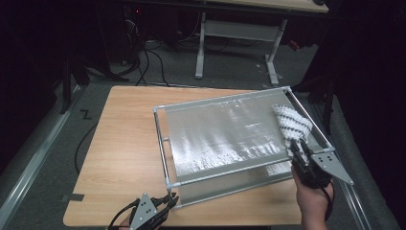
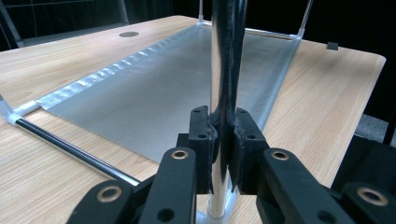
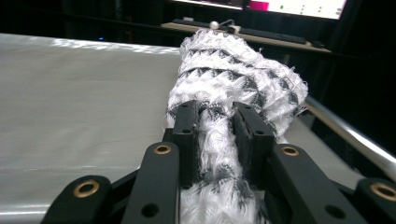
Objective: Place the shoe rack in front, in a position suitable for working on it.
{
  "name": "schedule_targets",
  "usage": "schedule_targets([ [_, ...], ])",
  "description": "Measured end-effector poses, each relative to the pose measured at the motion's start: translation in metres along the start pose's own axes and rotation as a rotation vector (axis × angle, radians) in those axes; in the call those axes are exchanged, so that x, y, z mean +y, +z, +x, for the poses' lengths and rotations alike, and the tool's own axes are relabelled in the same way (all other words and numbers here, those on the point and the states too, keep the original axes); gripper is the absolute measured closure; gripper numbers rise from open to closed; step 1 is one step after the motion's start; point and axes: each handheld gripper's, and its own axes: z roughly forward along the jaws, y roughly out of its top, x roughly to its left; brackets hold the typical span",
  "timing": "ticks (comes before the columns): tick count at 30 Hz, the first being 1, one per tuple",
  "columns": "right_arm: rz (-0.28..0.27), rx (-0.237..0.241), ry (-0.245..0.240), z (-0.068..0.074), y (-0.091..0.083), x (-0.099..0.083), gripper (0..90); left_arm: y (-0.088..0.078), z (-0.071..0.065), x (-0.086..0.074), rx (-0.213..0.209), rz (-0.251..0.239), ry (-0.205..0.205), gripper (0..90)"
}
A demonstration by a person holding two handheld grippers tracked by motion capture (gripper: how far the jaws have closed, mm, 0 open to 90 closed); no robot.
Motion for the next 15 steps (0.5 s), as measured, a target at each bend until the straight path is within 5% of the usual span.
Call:
schedule_targets([
  [10,-0.004,-0.103,0.077,-0.042,-0.003,-0.005,73.1,0.0,0.0,0.0,-0.002,-0.001,-0.001,80.4],
  [15,-0.009,-0.119,0.093,-0.05,-0.004,-0.006,73.2,0.0,0.0,0.0,-0.001,-0.001,-0.002,80.4],
])
